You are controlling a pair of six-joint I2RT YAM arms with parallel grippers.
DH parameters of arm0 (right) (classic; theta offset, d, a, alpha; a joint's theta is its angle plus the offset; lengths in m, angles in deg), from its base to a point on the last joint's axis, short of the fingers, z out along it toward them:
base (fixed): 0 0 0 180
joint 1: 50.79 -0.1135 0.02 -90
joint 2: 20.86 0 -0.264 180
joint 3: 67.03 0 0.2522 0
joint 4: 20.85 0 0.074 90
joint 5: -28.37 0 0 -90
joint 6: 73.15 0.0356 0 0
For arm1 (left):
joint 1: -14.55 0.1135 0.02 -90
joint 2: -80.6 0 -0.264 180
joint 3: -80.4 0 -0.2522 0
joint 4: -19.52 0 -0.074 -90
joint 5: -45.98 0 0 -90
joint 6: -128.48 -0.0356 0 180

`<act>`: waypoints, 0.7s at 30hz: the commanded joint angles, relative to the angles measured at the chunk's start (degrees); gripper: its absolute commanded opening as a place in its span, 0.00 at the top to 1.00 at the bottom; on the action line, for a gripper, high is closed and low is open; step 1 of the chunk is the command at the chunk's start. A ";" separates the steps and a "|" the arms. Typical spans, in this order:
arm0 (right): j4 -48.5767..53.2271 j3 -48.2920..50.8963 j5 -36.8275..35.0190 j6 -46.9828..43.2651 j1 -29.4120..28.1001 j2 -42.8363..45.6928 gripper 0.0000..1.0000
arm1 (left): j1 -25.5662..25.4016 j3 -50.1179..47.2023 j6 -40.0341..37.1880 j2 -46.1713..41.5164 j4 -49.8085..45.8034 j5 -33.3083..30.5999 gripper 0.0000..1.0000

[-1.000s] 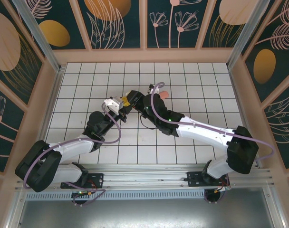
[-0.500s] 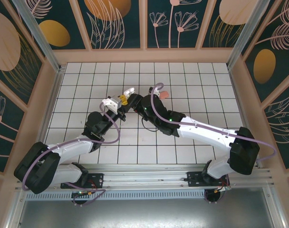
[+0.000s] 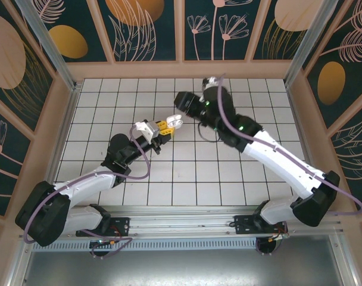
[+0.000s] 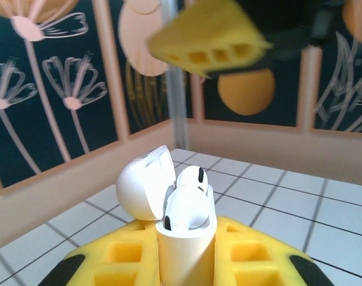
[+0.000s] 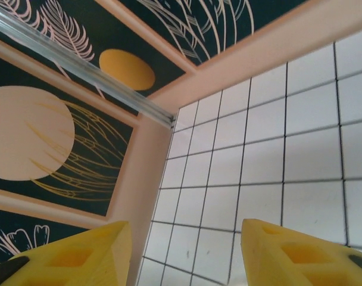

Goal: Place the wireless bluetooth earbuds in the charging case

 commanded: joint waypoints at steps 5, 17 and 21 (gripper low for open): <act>9.78 -5.95 20.18 -10.03 4.19 -5.59 0.49 | -0.24 3.18 0.55 -0.01 -2.65 11.85 1.00; 7.01 0.16 28.45 -7.20 4.15 -3.49 0.52 | -0.26 4.43 3.27 -0.34 -2.63 10.52 1.00; 5.56 3.27 29.02 -4.89 3.24 -0.58 0.52 | -0.30 4.75 4.49 0.49 -2.29 9.12 1.00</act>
